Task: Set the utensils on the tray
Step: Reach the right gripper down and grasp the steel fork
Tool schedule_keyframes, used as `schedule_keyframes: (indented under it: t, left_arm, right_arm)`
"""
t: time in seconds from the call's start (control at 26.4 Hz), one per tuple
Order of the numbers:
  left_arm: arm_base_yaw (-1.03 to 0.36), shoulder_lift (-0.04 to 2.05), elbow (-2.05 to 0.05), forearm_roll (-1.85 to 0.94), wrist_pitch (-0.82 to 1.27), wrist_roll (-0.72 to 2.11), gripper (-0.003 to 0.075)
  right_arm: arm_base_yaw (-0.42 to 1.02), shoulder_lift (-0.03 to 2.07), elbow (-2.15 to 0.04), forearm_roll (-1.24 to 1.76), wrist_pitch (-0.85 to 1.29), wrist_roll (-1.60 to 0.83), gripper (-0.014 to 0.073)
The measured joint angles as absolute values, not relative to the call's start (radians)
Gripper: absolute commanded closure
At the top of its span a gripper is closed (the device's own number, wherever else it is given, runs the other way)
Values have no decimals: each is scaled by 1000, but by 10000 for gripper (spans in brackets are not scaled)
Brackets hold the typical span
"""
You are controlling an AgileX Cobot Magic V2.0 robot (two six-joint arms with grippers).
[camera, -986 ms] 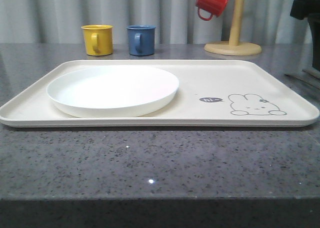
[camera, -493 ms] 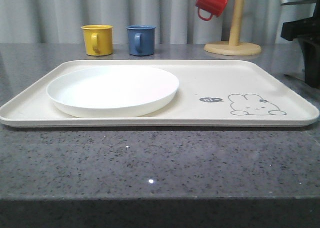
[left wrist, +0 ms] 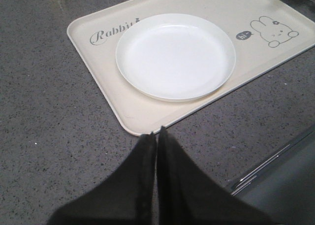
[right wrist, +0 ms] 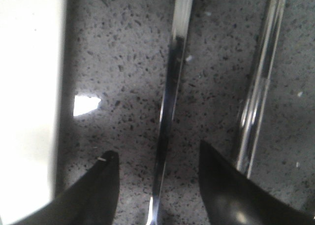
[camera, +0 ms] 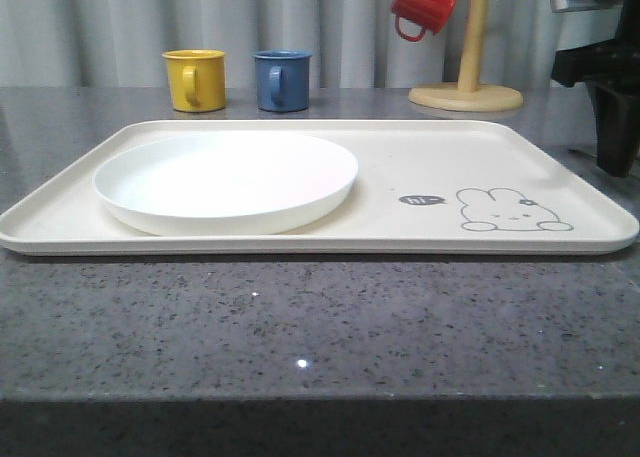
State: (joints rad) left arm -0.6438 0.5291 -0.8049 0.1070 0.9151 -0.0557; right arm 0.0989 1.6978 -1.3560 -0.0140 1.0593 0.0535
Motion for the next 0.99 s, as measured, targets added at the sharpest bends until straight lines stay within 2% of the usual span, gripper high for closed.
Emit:
schedule_keyframes:
  t: [0.27,0.38,0.49,0.64,0.99]
  left_arm:
    - [-644,529,-805,107,915,-56,738]
    - [-644,529,-805,107,915,-56,738]
    - [-644,529,-805,107,915,-56,738]
    - [-644,529,-805,107,915,-56,738]
    - [-644,529,-805,107,915,-56,738]
  right_arm:
    - [99,1730,-1358,-14,1061,53,204]
    - [99,1738,-1360,-14,1063,53,306]
    - [99,1738,-1360,-14,1071,53,456]
    - [99,1738,-1360,-16,1080,53,553]
    - [99,1738,-1360,-16,1086,53,635]
